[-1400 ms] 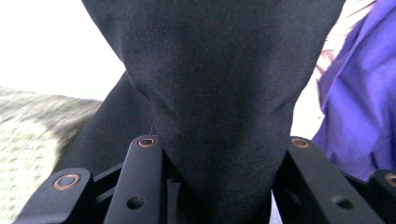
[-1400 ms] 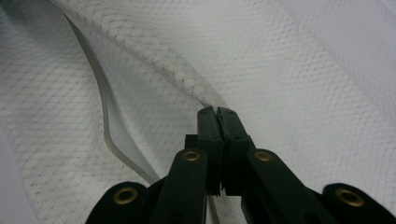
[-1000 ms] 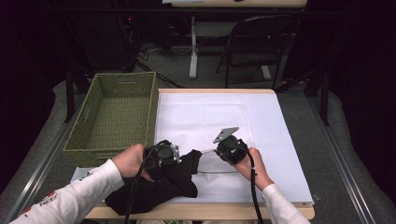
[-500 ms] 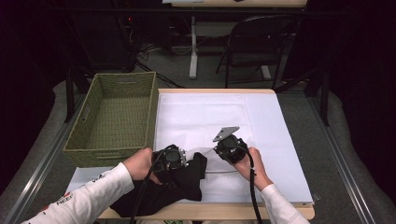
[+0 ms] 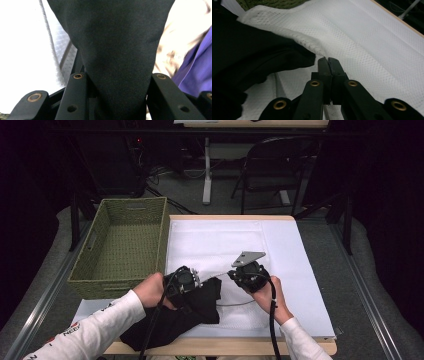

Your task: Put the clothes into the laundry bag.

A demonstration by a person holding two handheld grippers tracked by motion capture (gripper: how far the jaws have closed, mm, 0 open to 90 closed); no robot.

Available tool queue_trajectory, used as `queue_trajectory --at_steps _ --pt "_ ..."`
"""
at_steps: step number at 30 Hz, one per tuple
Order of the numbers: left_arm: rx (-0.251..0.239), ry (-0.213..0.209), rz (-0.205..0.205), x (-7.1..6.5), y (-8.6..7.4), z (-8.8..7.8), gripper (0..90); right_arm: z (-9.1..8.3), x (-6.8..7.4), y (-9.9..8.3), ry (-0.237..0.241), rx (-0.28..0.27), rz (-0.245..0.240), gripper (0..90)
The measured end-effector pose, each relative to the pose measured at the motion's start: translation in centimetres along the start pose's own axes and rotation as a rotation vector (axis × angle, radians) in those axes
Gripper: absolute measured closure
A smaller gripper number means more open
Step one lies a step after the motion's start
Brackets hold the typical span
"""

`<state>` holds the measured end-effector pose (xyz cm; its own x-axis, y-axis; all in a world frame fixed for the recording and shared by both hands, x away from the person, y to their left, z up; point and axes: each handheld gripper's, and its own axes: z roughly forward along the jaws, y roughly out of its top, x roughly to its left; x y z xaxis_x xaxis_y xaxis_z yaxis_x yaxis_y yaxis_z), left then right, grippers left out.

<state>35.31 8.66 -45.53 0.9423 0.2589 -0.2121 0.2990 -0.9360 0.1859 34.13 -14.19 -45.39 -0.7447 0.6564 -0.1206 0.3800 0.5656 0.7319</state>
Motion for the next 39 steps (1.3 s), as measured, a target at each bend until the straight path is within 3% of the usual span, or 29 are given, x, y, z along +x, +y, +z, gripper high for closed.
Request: queue_trajectory --at_steps 2,5,7,8,10,12,15,18,22,23,26,28,31,34,39 --pt "0.000 -0.003 -0.044 1.0 0.1 1.3 63.5 -0.1 0.1 0.1 0.007 0.001 -0.006 89.9" --pt "-0.036 -0.007 -0.071 1.4 0.1 2.4 60.5 0.4 0.2 -0.3 0.016 0.022 -0.009 89.8" --pt "-0.064 0.008 -0.079 1.3 -0.1 2.6 56.4 0.5 0.2 -0.6 0.020 0.034 -0.015 89.8" --pt "-0.054 0.010 -0.083 1.3 -0.2 2.6 49.7 0.5 0.1 -0.6 0.021 0.039 -0.014 89.8" --pt "-0.069 0.030 -0.086 1.2 -0.7 2.4 49.1 0.4 0.1 -0.6 0.019 0.036 -0.008 89.8" --pt "-0.073 0.070 -0.083 0.8 -1.1 2.1 40.0 0.4 0.1 -0.6 0.020 0.038 -0.012 89.8" --pt "-0.042 0.136 -0.057 -0.2 -1.4 1.6 33.8 0.3 0.2 -0.6 0.018 0.039 -0.018 89.8" --pt "-0.028 0.143 -0.047 -0.9 -2.1 1.4 33.1 0.3 0.2 -0.6 0.014 0.040 -0.024 89.8" --pt "-0.060 0.143 -0.058 -1.4 -3.1 1.5 31.3 0.3 0.3 -0.6 0.018 0.048 -0.030 89.8" --pt "-0.044 0.147 -0.050 -1.3 -3.3 1.5 30.6 0.4 0.3 -0.6 0.016 0.050 -0.032 89.8" --pt "-0.047 0.134 -0.053 -1.2 -3.9 2.4 32.8 0.4 0.3 -0.6 0.008 0.052 -0.039 89.7" --pt "-0.069 0.129 -0.053 -1.2 -4.1 2.7 42.7 0.5 0.3 -0.7 0.007 0.054 -0.036 89.7" --pt "-0.078 0.122 -0.051 -1.1 -4.4 3.3 49.5 0.6 0.3 -0.7 0.009 0.061 -0.039 89.7" --pt "-0.094 0.115 -0.056 -1.0 -4.6 3.4 57.9 0.6 0.4 -0.7 0.007 0.062 -0.045 89.7" --pt "-0.112 0.114 -0.069 -1.1 -4.7 3.4 63.7 0.7 0.3 -0.8 0.009 0.065 -0.040 89.7"
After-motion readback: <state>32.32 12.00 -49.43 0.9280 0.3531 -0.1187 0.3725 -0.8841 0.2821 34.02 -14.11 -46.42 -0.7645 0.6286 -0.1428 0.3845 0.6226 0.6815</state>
